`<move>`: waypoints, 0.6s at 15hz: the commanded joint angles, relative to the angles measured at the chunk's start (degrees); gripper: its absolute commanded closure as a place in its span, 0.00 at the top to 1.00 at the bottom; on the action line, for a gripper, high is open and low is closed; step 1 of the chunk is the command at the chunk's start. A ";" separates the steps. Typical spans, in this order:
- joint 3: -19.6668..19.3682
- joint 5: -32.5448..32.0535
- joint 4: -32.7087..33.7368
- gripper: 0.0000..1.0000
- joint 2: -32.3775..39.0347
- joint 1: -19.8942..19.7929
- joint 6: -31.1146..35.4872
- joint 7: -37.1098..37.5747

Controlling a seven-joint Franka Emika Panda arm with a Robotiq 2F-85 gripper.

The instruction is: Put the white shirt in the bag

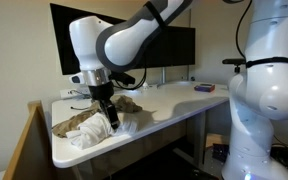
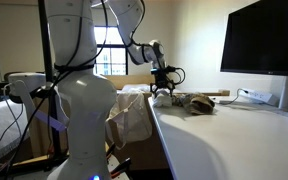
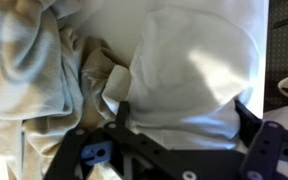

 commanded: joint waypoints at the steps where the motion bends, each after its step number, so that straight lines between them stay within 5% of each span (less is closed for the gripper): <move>1: 0.92 -3.33 -3.34 0.74 -0.50 -0.09 3.32 3.76; 9: 1.83 -4.34 -4.35 0.23 -1.36 -0.03 2.07 5.26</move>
